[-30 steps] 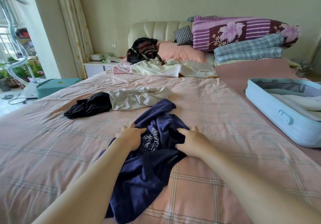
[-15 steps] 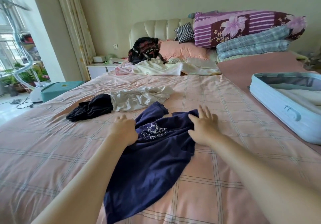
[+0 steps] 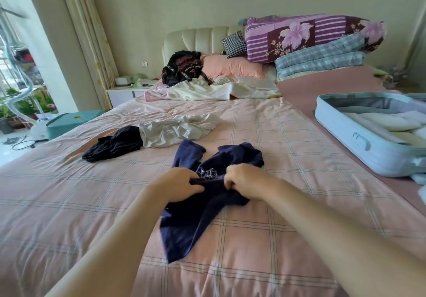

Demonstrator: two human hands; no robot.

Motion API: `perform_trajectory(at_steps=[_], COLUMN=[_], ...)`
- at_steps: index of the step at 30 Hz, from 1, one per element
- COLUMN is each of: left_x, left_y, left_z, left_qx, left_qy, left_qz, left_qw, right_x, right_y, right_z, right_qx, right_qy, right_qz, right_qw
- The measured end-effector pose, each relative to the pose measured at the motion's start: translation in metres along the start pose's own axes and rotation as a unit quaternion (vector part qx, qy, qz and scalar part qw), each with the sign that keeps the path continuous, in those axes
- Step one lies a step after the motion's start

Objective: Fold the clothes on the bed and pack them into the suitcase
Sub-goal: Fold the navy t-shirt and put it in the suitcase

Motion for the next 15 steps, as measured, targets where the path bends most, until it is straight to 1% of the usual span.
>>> perform_trajectory(at_steps=[2, 3, 5, 7, 8, 9, 10, 11, 12, 13, 14, 15], left_x=[-0.019, -0.027, -0.041, -0.051, -0.054, -0.056, -0.056, -0.053, -0.051, -0.045, -0.038, -0.032], left_y=[0.000, -0.003, -0.009, -0.012, -0.011, -0.009, -0.009, -0.008, -0.009, -0.011, -0.015, -0.020], left_z=[-0.007, -0.007, -0.007, -0.007, -0.007, -0.006, -0.005, -0.004, -0.003, 0.000, 0.004, 0.008], left_qx=[0.043, 0.067, 0.093, 0.111, 0.116, 0.114, 0.110, 0.103, 0.094, 0.095, 0.092, 0.086], left_qy=[0.002, -0.004, -0.038, -0.078, -0.095, -0.109, -0.120, -0.114, -0.103, -0.084, -0.071, -0.066], left_qz=[-0.001, -0.005, -0.026, -0.078, -0.094, -0.080, -0.039, 0.030, 0.090, 0.134, 0.153, 0.145], left_qw=[0.999, 0.998, 0.995, 0.988, 0.984, 0.984, 0.986, 0.988, 0.986, 0.983, 0.981, 0.984], right_x=[-0.037, -0.056, -0.088, -0.098, -0.097, -0.091, -0.083, -0.069, -0.055, -0.041, -0.030, -0.022], right_y=[0.007, 0.011, 0.011, 0.006, 0.003, 0.001, 0.000, 0.003, 0.005, 0.003, -0.003, -0.010], right_z=[-0.018, -0.029, -0.049, -0.064, -0.067, -0.068, -0.066, -0.067, -0.066, -0.065, -0.063, -0.060], right_qx=[-0.015, -0.023, -0.033, -0.039, -0.054, -0.088, -0.130, -0.172, -0.193, -0.175, -0.125, -0.057], right_qy=[-0.055, -0.098, -0.174, -0.216, -0.213, -0.195, -0.161, -0.117, -0.068, -0.021, 0.008, 0.008], right_qz=[-0.027, -0.049, -0.094, -0.115, -0.116, -0.104, -0.071, -0.020, 0.034, 0.073, 0.085, 0.071], right_qw=[0.998, 0.994, 0.980, 0.969, 0.969, 0.971, 0.976, 0.978, 0.978, 0.982, 0.988, 0.996])
Point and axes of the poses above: each hand's wrist, its own z-axis towards the middle knuckle, its own y-axis out of the back of the hand, x = y × z, the point moved 1 cm from there along z, towards the middle knuckle, and after that the axes turned 10 degrees about x, right-handed, at the moved point
